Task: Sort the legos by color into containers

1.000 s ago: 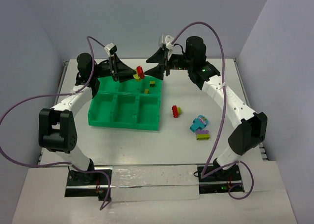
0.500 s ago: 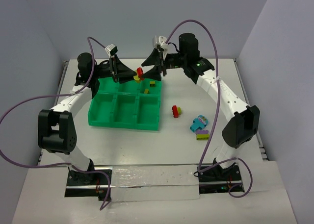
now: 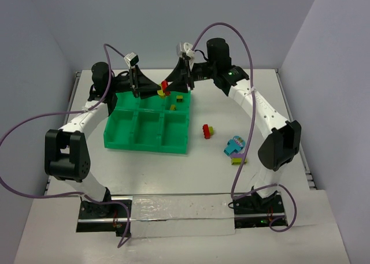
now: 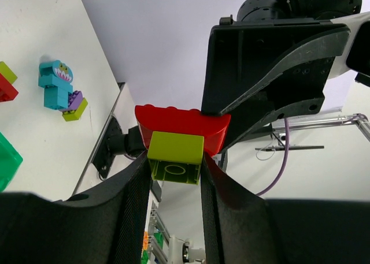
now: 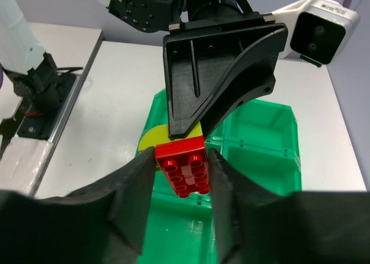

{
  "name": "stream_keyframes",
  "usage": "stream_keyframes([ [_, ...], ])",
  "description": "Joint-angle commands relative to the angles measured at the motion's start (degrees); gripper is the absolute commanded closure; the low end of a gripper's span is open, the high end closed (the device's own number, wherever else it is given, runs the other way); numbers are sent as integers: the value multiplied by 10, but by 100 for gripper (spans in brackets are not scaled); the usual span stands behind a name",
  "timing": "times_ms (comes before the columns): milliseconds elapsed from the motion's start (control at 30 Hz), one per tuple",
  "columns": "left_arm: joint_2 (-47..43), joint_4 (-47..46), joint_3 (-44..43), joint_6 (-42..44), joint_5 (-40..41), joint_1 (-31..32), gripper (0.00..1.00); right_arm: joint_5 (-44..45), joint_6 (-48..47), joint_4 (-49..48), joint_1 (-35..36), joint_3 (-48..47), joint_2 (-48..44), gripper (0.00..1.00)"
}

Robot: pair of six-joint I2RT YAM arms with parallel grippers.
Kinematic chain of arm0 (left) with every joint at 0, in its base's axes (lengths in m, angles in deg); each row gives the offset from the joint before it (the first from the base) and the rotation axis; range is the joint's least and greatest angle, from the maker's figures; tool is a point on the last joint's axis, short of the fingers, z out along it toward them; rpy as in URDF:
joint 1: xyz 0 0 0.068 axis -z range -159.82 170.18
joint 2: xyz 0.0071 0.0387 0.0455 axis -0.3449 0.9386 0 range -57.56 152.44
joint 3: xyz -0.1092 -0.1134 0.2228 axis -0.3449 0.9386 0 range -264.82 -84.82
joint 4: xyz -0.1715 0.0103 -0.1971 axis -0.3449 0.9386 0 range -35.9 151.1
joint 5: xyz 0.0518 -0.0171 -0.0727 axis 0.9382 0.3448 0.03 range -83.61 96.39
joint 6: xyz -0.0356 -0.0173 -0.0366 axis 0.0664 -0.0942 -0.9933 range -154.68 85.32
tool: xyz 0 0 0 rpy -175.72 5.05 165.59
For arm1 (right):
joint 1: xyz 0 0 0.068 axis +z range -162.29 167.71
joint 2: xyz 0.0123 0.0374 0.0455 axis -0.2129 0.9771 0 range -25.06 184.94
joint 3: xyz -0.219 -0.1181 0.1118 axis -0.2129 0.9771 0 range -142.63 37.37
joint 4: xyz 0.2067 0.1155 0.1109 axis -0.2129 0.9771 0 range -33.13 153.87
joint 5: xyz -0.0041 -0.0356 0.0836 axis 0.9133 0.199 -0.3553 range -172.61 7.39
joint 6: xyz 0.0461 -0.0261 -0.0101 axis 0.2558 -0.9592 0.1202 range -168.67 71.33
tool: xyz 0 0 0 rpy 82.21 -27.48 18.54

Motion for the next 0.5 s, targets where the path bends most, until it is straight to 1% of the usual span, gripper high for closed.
stream_keyframes([
  [0,-26,-2,-34,15,-8,3,100,-24,5,-4,5,-26,5,60],
  [67,-25,-2,-36,15,-9,4,100,-26,9,-8,6,-26,5,59],
  [300,-22,-1,-45,21,-19,6,100,-32,12,-3,8,-40,22,46],
  [467,-18,-1,-47,21,-22,9,100,-29,9,5,12,-49,35,47],
])
